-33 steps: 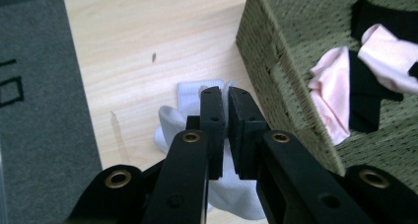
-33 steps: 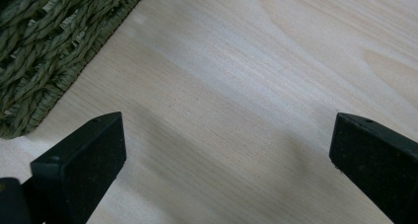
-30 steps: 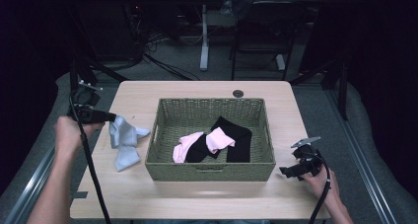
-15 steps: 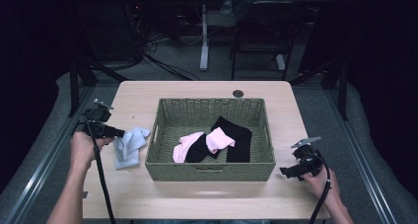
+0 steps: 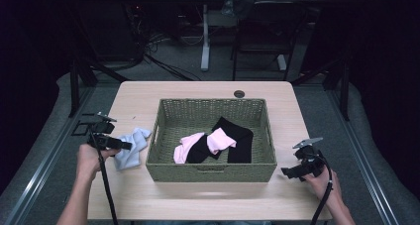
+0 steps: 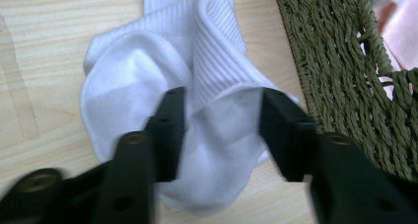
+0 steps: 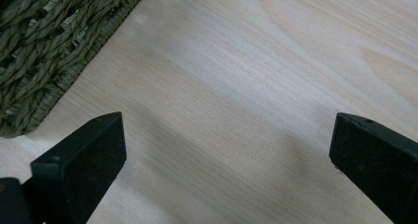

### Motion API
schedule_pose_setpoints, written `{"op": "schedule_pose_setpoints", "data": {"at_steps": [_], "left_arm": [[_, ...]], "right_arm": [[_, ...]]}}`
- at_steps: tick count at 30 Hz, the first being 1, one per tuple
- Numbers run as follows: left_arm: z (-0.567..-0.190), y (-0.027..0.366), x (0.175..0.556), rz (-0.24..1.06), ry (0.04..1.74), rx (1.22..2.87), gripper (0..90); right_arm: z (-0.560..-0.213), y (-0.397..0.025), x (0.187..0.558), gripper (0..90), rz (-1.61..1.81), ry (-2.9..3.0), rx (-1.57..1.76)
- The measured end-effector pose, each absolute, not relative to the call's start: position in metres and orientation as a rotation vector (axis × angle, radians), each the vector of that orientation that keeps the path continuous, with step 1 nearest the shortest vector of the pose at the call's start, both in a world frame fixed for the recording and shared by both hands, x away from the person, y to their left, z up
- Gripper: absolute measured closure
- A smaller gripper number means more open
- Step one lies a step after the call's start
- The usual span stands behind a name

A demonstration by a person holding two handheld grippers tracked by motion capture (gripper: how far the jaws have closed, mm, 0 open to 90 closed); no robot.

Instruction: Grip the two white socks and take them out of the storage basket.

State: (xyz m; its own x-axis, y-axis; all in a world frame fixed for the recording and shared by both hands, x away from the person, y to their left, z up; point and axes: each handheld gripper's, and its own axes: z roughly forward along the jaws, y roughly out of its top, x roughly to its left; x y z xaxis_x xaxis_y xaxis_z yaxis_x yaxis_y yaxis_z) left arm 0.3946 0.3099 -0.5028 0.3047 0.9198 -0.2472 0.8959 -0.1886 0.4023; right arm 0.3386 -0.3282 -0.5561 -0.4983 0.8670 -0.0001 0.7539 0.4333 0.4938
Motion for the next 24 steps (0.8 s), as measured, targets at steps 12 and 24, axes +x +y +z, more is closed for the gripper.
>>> {"op": "schedule_pose_setpoints", "data": {"at_steps": [12, 24], "left_arm": [[-0.489, 0.313, 0.355, 0.207, 1.586, 2.059, 7.5], [-0.498, 0.313, 0.308, 0.272, 1.567, 2.053, 0.2]], "right_arm": [[-0.557, -0.327, 0.339, 0.4, 0.642, 2.443, 1.409], [-0.556, -0.327, 0.339, 0.4, 0.637, 2.444, 1.407]]}}
